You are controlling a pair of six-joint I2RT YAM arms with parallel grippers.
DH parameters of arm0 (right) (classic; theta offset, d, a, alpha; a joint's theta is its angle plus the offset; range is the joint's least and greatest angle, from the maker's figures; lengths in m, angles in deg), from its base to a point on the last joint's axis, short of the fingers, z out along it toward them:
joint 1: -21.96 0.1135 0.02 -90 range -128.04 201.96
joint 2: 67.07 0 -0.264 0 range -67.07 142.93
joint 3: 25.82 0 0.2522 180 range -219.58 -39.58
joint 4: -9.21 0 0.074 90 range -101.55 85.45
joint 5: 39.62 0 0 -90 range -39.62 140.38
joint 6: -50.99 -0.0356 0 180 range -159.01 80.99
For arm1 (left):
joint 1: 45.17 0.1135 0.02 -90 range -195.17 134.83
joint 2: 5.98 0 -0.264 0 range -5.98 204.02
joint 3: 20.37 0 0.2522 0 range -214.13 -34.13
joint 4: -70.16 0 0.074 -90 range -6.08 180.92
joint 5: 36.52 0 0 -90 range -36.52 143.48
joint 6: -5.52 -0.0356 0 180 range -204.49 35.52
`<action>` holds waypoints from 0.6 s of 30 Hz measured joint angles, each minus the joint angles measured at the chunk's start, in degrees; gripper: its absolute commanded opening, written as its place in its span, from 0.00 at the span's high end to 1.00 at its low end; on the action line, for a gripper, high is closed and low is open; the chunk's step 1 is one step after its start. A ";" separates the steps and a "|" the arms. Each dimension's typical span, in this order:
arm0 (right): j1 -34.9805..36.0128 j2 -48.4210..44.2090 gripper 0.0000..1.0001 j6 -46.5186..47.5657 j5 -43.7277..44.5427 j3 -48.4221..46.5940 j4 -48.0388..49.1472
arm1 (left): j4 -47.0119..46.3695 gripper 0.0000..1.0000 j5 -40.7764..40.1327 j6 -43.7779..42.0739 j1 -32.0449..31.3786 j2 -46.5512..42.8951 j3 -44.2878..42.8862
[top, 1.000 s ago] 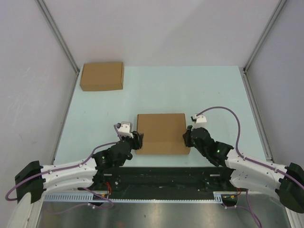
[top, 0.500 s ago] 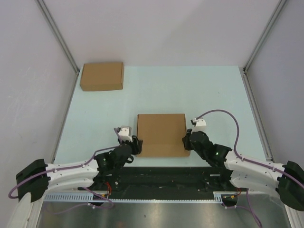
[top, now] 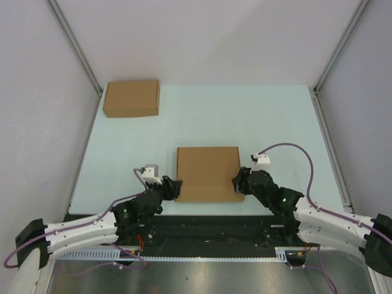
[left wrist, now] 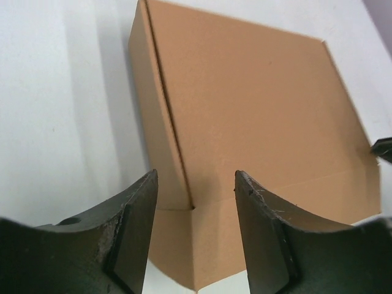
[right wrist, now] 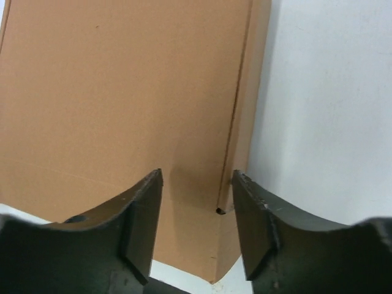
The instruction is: Fold the paper box
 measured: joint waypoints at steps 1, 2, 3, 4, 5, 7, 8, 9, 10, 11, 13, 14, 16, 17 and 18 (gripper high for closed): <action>-0.52 -0.11 0.38 -0.42 -0.28 0.00 -0.17 | -0.02 0.40 0.17 0.46 0.00 0.31 0.33; -1.11 -0.15 0.37 -0.66 -0.57 0.09 -0.33 | -0.22 0.40 0.39 1.01 0.00 0.85 0.96; -1.77 -0.24 0.37 -1.09 -0.98 0.35 -0.37 | -0.33 0.40 0.63 1.53 0.00 1.44 1.68; -2.38 -0.37 0.36 -1.46 -1.38 0.70 -0.42 | -0.39 0.40 0.90 1.99 0.00 2.12 2.34; -3.13 -0.48 0.36 -1.73 -1.95 1.14 -0.46 | -1.14 0.40 1.09 2.58 0.00 2.99 2.86; -4.68 -0.70 0.36 -2.32 -3.28 2.19 -0.46 | -2.84 0.41 1.42 3.43 0.00 4.59 2.93; -5.51 -0.76 0.36 -2.89 -4.17 2.84 -0.13 | -3.85 0.41 1.55 3.76 0.00 5.73 2.93; -6.38 -0.96 0.35 -3.32 -5.22 3.39 0.61 | -5.01 0.41 1.60 4.22 0.00 6.95 2.93; -7.21 -1.18 0.35 -3.58 -6.34 3.76 1.14 | -5.97 0.40 1.62 4.61 0.00 7.93 2.93; -7.89 -1.33 0.34 -3.91 -7.19 4.09 1.51 | -6.75 0.40 1.62 4.92 0.00 8.72 2.93; -9.44 -1.79 0.33 -4.52 -9.31 5.11 2.75 | -8.79 0.40 1.64 5.66 0.02 10.67 2.93; -10.14 -2.19 0.32 -4.83 -10.34 5.68 3.43 | -9.46 0.39 1.64 5.97 0.04 11.32 2.93; -11.06 -2.91 0.30 -5.11 -11.76 6.67 4.46 | -10.27 0.39 1.77 6.29 0.04 11.67 2.93; -11.56 -3.15 0.30 -5.25 -12.55 7.13 5.07 | -10.49 0.39 1.86 6.36 0.07 11.65 2.93; -12.13 -3.26 0.30 -5.31 -13.64 7.56 5.70 | -10.75 0.38 2.03 6.36 0.11 11.47 2.93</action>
